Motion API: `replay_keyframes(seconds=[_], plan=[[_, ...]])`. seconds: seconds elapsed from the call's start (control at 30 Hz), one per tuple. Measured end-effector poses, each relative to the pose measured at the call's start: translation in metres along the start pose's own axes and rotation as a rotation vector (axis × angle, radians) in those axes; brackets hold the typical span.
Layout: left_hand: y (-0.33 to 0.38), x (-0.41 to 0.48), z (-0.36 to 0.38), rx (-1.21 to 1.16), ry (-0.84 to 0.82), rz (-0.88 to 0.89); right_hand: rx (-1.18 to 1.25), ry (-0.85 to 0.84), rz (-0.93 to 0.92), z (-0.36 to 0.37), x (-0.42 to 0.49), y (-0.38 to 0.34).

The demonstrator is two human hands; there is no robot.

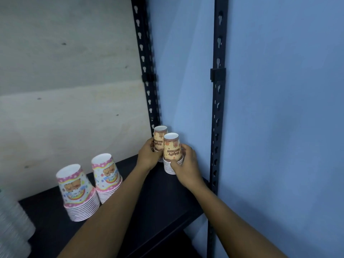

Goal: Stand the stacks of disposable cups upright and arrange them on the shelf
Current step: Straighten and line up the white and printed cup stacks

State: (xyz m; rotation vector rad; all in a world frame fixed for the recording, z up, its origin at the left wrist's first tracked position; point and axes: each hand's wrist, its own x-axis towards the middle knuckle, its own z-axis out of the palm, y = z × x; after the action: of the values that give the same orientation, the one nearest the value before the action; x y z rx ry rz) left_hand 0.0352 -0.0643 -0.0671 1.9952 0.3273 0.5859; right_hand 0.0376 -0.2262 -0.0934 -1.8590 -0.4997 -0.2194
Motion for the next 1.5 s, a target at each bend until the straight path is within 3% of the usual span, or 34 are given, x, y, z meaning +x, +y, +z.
replay_keyframes(seconds=[0.43, 0.63, 0.77, 1.07, 1.5], plan=[[0.029, -0.04, -0.031, 0.061, 0.27, 0.112, 0.044, 0.019, -0.032, -0.022, -0.019, -0.021], [0.077, -0.099, -0.061, 0.041, 0.387, 0.244, 0.162, 0.059, -0.068, -0.024, -0.046, -0.036], [0.086, -0.149, -0.091, 0.012, 0.471, 0.273, 0.215, -0.016, -0.077, -0.025, -0.062, -0.046], [0.031, -0.243, -0.136, 0.025, 0.642, 0.144, 0.289, -0.215, -0.12, 0.011, -0.107, -0.071], [-0.014, -0.257, -0.148, 0.116, 0.646, -0.005, 0.246, -0.35, -0.199, 0.049, -0.123, -0.069]])
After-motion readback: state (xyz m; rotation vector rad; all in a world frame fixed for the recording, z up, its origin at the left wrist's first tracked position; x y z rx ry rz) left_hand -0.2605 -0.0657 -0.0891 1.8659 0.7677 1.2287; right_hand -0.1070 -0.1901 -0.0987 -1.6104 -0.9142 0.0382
